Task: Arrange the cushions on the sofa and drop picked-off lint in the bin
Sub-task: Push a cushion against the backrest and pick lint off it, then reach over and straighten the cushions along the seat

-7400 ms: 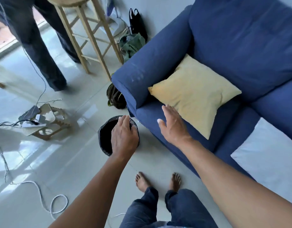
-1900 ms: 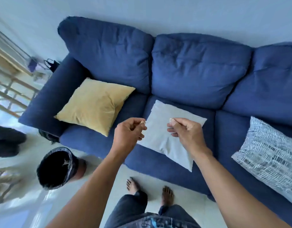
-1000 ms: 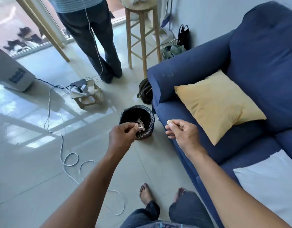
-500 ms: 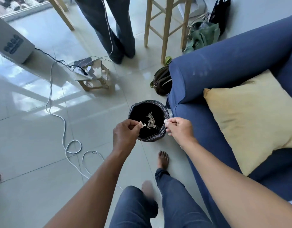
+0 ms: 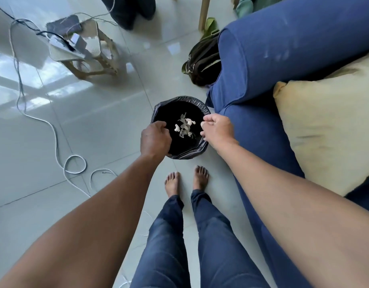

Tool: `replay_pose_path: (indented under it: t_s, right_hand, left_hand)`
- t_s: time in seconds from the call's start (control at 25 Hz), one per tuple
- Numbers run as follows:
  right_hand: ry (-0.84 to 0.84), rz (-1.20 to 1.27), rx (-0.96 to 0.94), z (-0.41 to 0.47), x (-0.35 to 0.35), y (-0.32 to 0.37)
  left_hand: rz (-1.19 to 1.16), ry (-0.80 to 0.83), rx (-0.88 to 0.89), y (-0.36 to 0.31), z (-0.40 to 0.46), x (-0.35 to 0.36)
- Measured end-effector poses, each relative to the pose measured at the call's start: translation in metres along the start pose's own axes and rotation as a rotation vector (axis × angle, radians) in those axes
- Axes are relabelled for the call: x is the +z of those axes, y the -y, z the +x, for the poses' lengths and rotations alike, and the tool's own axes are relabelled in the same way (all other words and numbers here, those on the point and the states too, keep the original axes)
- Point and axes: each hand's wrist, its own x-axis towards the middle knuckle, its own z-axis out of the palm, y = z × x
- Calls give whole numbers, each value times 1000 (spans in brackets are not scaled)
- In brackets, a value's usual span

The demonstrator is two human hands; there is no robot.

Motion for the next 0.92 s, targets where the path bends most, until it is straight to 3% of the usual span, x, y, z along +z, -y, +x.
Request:
replay_pose_path:
  t_s: [0.32, 0.64, 0.92]
  right_hand:
    - [-136, -46, -21, -69, -27, 27]
    - [-382, -5, -140, -158, -96, 26]
    - [-617, 26, -75, -231, -176, -37]
  left_hand:
    - [84, 22, 171, -19, -38, -44]
    - [282, 78, 566, -72, -106, -71]
    - [445, 269, 920, -128, -189, -23]
